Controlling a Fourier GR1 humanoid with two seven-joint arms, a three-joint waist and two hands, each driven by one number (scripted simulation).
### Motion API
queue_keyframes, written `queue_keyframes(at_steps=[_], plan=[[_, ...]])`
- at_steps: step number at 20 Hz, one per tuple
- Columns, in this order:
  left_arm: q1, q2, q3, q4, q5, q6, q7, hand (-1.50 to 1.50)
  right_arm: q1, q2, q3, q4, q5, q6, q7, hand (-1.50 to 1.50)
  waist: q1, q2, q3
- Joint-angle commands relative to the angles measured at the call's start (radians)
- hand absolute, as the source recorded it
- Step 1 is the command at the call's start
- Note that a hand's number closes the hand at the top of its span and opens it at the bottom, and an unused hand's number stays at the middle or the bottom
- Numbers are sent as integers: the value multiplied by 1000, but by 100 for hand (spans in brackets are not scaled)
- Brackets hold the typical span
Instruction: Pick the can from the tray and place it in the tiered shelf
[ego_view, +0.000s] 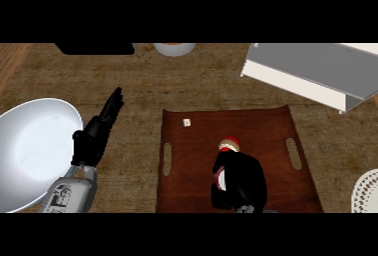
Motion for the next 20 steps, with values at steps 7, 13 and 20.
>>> queue_keyframes(at_steps=[7,13,20], plan=[[-39,-16,-10,-6,-5,-25,30,0,-302,22,-101,241,-80,-195,225,150,41,11,2],[-18,-16,-30,2,-14,-40,-18,0,-544,22,-152,430,-106,-411,316,150,78,17,2],[-38,-40,-32,20,-27,-12,8,0,-740,22,-163,418,-24,-634,364,150,62,8,1]])
